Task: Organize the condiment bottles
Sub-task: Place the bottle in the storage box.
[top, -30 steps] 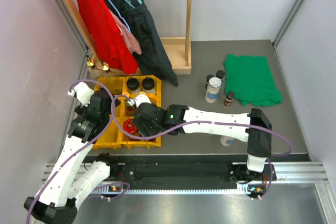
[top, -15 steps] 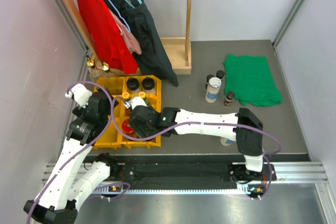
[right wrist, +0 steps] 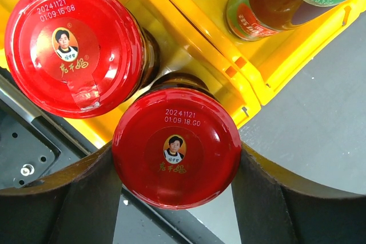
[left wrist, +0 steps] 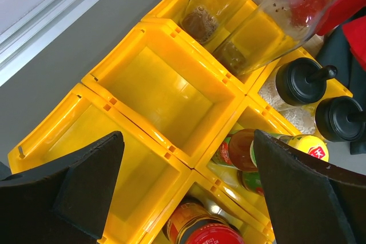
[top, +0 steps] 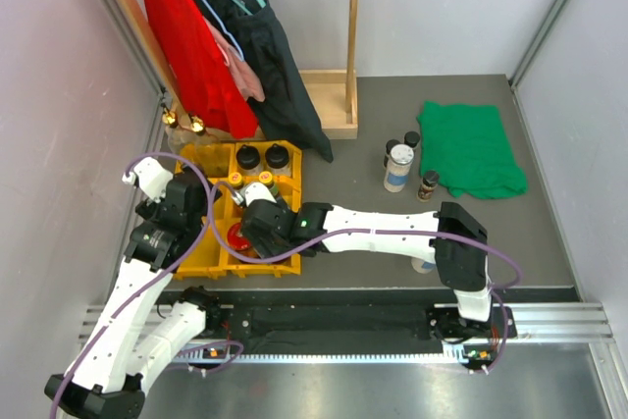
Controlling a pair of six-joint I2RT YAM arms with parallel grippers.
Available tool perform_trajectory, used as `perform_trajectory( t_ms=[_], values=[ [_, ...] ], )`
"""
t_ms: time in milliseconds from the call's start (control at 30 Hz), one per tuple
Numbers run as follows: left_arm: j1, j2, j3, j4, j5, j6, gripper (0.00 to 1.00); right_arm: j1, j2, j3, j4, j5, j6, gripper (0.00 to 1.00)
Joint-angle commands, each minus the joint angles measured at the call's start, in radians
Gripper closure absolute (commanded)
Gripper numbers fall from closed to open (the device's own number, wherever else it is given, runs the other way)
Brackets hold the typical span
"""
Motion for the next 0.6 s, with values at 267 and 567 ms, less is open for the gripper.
perform_trajectory(
  t_ms=[267,567],
  values=[
    [0.003,-0.014,0.0,0.017,-0.025,0.001,0.01,0.011,-0.016,0.071,0.047,0.056,-0.003,0.13],
    [0.001,-0.03,0.008,0.014,-0.023,0.021,0.01,0.011,-0.096,0.048,0.063,0.084,-0.001,0.11]
  ],
)
